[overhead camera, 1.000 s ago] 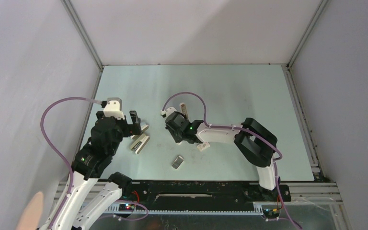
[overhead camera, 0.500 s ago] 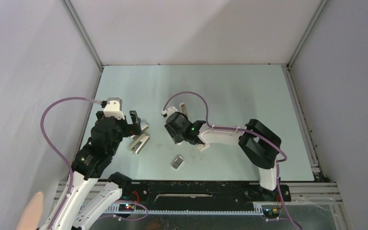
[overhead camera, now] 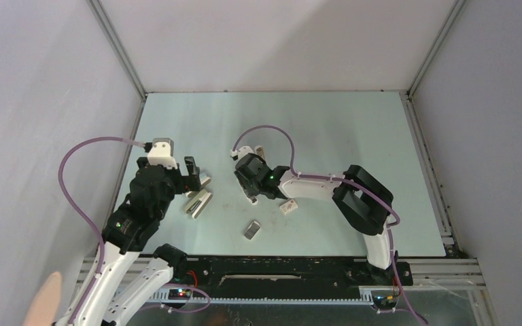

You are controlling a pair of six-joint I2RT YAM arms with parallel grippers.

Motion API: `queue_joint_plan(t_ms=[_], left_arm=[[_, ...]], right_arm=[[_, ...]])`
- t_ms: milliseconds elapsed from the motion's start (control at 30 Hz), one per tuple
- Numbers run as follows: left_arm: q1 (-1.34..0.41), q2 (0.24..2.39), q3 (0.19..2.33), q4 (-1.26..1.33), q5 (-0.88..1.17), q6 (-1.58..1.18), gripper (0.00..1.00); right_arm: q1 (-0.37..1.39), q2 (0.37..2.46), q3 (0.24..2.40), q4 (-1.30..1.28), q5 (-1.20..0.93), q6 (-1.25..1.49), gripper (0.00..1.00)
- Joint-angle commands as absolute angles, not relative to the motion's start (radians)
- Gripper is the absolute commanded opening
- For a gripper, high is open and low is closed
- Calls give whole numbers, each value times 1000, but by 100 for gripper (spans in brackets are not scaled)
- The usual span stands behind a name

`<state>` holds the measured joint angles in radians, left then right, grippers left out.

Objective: Load the staples into the stapler

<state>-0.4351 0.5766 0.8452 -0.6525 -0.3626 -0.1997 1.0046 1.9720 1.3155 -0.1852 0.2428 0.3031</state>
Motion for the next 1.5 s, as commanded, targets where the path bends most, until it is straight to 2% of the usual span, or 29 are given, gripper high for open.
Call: queue_joint_plan(t_ms=[0,200,433,633,833,1167,1367,1467], left_arm=[[-426,580,834,-619,-366,-179,100],[-425,583,834,-618,-365,-179,100],[-422,601,837,-614,-359,-189,100],[-420,688,874,-637,-298,-252,100],[-420,821,899,-678,-285,-420,100],[-403,1030,826,-487,-109,-621,99],[-392,1167,822,-364,-56,-670,88],[-387,1240,831,-318,-29,-683,84]], right_arm=[[1006,1989,1351,-207,254,315,40],[1027,1954,1320,-241,264,325,39],[1039,1812,1245,-228,261,337,41],[1047,1764,1156,-107,221,319,48],[1056,1779,1039,66,212,323,50],[1072,1836,953,233,221,299,50],[1071,1880,931,290,250,302,46],[1072,1896,928,300,265,299,37]])
